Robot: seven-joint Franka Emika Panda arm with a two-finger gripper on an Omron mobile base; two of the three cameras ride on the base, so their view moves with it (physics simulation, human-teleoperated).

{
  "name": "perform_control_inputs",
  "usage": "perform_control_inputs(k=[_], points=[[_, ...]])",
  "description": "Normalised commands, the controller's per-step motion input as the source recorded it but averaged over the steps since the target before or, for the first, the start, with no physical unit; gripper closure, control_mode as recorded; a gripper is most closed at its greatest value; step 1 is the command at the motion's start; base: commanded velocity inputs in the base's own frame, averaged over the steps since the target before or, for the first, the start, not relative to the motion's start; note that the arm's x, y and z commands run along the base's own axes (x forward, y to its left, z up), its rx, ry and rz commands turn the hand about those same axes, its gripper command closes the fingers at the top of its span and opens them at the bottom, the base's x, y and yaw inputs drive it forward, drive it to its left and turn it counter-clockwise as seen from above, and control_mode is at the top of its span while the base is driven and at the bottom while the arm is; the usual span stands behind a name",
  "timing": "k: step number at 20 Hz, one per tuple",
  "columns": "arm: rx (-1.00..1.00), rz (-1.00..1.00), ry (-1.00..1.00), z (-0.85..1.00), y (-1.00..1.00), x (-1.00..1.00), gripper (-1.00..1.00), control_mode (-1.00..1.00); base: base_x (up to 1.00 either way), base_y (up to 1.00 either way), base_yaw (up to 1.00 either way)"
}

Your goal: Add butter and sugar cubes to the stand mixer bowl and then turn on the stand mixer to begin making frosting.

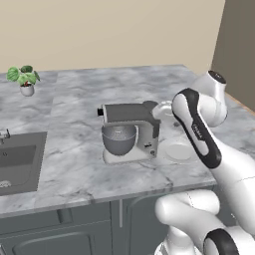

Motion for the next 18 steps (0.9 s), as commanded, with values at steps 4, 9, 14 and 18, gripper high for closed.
perform_control_inputs(k=[4, 9, 14, 18], points=[[-0.04, -0.01, 0.0, -0.39, 0.01, -0.24, -1.0, -1.0, 0.0, 0.0, 0.0], [-0.23, -0.07, 0.04, -0.1, 0.07, -0.02, -1.0, -1.0, 0.0, 0.0, 0.0], [-0.33, -0.09, 0.06, -0.02, 0.04, 0.0, -1.0, -1.0, 0.0, 0.0, 0.0], [-0.25, -0.03, 0.02, -0.19, 0.0, 0.0, -1.0, -1.0, 0.0, 0.0, 0.0]])
